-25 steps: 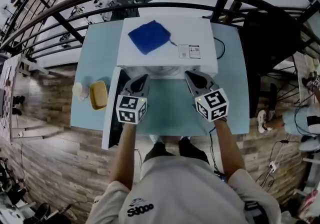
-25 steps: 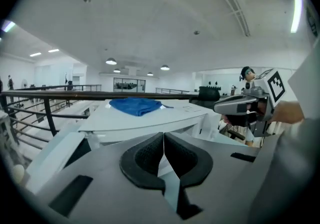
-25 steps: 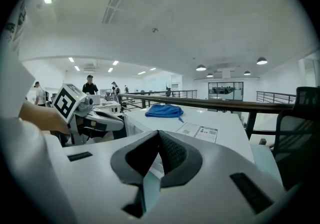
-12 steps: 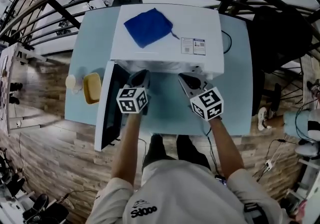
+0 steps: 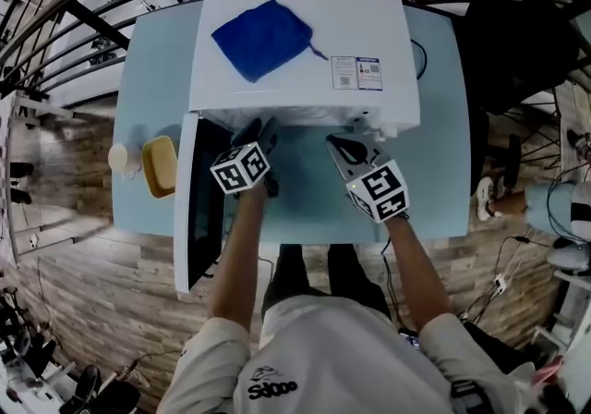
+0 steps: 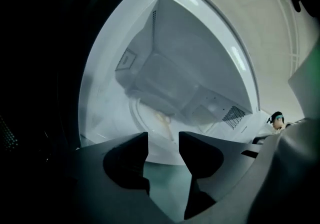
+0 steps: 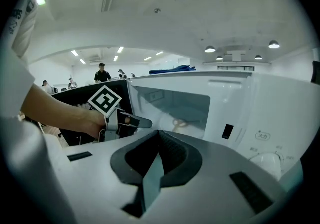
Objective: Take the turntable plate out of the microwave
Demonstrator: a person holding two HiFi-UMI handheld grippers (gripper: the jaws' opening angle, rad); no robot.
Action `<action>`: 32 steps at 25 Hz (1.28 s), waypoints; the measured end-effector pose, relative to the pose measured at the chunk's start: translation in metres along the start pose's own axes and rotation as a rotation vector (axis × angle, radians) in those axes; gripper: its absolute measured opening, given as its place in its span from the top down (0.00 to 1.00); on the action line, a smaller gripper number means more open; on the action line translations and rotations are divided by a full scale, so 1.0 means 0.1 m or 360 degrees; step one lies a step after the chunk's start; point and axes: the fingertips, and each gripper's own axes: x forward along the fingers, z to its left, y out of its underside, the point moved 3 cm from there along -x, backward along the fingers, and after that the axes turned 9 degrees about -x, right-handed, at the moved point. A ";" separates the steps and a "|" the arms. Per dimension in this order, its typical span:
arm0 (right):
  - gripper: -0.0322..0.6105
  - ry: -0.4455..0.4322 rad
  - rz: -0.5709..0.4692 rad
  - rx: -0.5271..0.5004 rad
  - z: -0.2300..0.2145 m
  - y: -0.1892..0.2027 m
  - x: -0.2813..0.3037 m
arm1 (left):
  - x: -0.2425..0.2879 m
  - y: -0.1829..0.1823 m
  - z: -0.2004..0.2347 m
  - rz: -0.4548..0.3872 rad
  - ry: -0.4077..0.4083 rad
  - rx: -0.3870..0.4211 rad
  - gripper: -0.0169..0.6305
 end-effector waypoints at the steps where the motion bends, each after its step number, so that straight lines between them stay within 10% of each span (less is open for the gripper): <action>1: 0.94 0.0008 0.0009 0.0004 0.00 0.02 0.01 | 0.04 0.01 0.03 -0.0001 0.0002 -0.0031 0.66; 10: 0.93 0.0097 0.0062 0.0026 -0.02 0.13 0.13 | 0.21 0.07 0.10 -0.0022 -0.0026 -0.0297 0.65; 21: 0.86 0.0103 0.0094 0.0142 0.01 0.23 0.22 | 0.24 0.00 0.16 -0.0171 0.0045 -0.0996 0.66; 32: 0.85 0.0088 0.0109 0.0264 0.09 0.32 0.27 | 0.32 0.02 0.12 -0.0152 0.0144 -0.1166 0.71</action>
